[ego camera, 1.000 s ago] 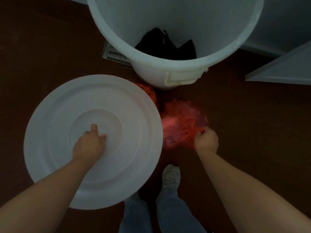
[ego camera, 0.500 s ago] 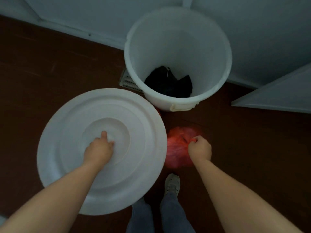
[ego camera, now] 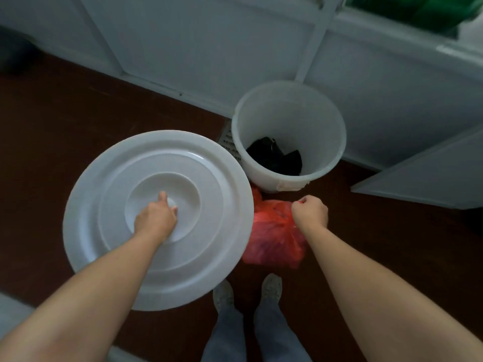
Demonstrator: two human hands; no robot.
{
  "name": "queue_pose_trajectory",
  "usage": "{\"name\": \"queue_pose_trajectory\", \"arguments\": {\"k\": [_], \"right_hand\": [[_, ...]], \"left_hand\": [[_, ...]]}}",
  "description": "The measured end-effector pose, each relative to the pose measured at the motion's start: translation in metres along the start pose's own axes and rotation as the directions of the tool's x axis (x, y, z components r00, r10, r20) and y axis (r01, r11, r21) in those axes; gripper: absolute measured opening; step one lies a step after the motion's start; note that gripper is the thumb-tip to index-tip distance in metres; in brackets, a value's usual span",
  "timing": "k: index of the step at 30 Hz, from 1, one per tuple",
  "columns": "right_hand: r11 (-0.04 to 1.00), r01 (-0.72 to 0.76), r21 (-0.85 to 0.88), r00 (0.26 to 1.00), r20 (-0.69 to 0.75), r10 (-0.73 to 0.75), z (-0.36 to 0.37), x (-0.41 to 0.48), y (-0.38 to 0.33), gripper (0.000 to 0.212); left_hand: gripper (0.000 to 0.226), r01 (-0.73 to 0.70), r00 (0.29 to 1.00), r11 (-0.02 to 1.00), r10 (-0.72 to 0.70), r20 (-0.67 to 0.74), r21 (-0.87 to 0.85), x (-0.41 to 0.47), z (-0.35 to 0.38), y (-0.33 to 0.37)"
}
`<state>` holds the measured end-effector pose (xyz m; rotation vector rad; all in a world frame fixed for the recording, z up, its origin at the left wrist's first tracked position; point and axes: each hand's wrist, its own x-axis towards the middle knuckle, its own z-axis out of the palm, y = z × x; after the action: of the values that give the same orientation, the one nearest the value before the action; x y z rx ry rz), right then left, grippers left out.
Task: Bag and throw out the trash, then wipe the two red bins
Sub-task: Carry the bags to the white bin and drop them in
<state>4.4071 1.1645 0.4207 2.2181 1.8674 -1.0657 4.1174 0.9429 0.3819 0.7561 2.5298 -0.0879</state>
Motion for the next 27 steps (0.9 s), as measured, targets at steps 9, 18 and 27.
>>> {"name": "queue_pose_trajectory", "arguments": {"k": [9, 18, 27], "right_hand": [[0.964, 0.258, 0.063, 0.965, -0.073, -0.253, -0.068, -0.046, -0.118, 0.018], [0.911, 0.367, 0.189, 0.915, -0.253, -0.316, -0.146, -0.020, -0.215, 0.021], [0.891, 0.409, 0.195, 0.904, -0.223, -0.366, -0.178, 0.066, -0.262, 0.020]], "left_hand": [[0.063, 0.028, 0.993, 0.998, -0.034, -0.115, -0.056, -0.003, -0.110, -0.002], [0.061, -0.008, 0.983, 0.995, -0.010, -0.182, -0.099, 0.016, -0.184, 0.044], [0.052, 0.004, 0.988, 0.995, -0.019, -0.154, -0.095, 0.069, -0.204, 0.123]]}}
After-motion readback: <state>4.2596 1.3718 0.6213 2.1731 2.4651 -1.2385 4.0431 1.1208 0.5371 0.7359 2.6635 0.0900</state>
